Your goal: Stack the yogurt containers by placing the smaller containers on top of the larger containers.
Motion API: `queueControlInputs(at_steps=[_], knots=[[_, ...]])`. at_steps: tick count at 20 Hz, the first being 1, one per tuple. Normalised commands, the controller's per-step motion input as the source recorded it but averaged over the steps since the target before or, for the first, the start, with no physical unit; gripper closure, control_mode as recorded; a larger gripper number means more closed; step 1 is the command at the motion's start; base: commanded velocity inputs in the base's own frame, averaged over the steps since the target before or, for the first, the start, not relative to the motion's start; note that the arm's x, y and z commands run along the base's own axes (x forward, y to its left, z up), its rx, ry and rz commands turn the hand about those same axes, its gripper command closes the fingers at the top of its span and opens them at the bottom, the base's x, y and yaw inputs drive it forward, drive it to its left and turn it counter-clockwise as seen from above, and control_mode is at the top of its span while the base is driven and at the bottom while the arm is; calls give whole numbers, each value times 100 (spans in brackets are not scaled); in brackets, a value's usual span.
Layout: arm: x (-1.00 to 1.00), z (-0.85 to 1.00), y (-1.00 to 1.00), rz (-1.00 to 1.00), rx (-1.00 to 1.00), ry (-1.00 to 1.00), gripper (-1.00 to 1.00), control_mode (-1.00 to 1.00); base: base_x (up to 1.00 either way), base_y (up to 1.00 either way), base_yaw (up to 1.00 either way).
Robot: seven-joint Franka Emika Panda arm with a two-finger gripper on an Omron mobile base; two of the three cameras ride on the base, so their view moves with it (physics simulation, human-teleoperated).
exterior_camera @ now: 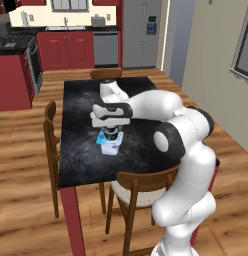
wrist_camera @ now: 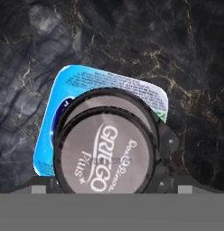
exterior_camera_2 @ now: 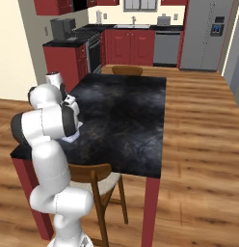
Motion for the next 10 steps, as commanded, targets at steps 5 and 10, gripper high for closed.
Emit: queueControlInputs(at_steps=[5, 10], knots=[[-42, 10, 0, 0, 0, 0, -100, -100, 0, 0, 0], [-65, 40, -4, 0, 0, 0, -100, -100, 0, 0, 0]])
